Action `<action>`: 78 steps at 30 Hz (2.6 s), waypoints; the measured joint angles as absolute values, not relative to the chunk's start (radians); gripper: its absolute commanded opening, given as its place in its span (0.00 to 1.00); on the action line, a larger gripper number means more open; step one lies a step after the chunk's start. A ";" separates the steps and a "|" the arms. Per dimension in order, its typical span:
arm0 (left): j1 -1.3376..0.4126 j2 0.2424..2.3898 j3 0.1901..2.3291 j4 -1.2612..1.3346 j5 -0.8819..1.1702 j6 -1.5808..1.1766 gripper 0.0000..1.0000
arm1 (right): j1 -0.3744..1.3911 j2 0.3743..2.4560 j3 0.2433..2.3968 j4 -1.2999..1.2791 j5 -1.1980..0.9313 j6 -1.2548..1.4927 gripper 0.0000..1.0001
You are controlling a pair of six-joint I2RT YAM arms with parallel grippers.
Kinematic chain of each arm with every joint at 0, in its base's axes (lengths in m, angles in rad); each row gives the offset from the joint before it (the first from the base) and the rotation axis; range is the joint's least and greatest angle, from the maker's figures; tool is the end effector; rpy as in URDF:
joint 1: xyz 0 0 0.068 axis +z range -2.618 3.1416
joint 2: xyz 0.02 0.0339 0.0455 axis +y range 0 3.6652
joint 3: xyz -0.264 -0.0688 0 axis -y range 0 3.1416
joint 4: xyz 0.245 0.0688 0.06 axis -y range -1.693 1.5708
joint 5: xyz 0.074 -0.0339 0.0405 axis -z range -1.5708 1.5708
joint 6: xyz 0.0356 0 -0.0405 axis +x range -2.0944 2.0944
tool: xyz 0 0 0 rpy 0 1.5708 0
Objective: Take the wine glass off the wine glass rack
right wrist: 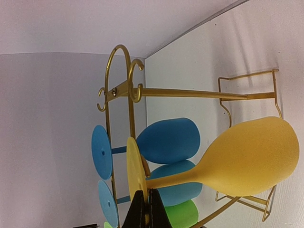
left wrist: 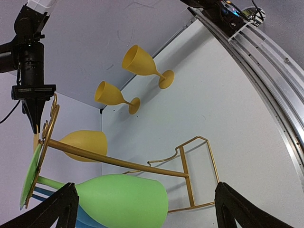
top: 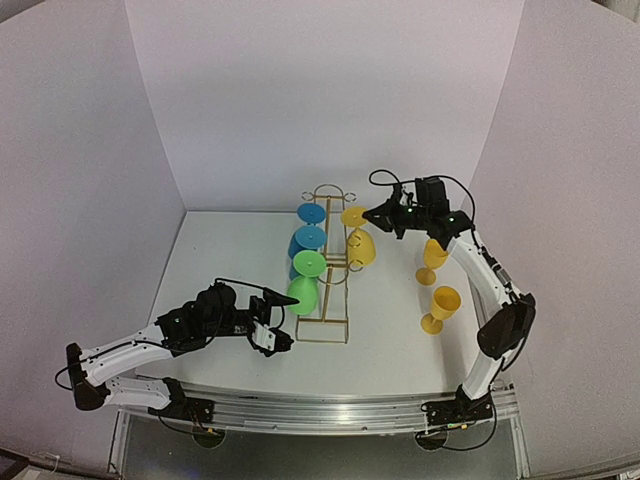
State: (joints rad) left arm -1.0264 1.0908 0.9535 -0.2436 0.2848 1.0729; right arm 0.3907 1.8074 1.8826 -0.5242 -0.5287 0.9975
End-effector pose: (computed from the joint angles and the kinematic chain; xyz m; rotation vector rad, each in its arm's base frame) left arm 0.1206 -0.2185 0.3334 1.7711 0.8003 -0.2468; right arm 0.3778 0.1750 0.4029 0.3033 2.2332 1.3551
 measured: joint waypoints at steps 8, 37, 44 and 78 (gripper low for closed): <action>-1.026 1.091 0.953 -0.244 0.285 1.073 0.99 | 0.386 1.776 1.849 -0.513 -0.502 1.004 0.00; -1.026 1.096 0.985 -0.290 0.296 0.994 1.00 | 0.336 1.448 1.697 -0.518 -0.304 0.870 0.00; -1.026 1.141 1.121 -0.408 0.342 0.898 0.99 | 0.336 1.373 1.697 -0.616 -0.311 0.743 0.00; -1.159 1.943 2.217 -0.487 0.542 -0.358 0.76 | 0.357 1.063 1.669 -1.100 -0.632 0.357 0.00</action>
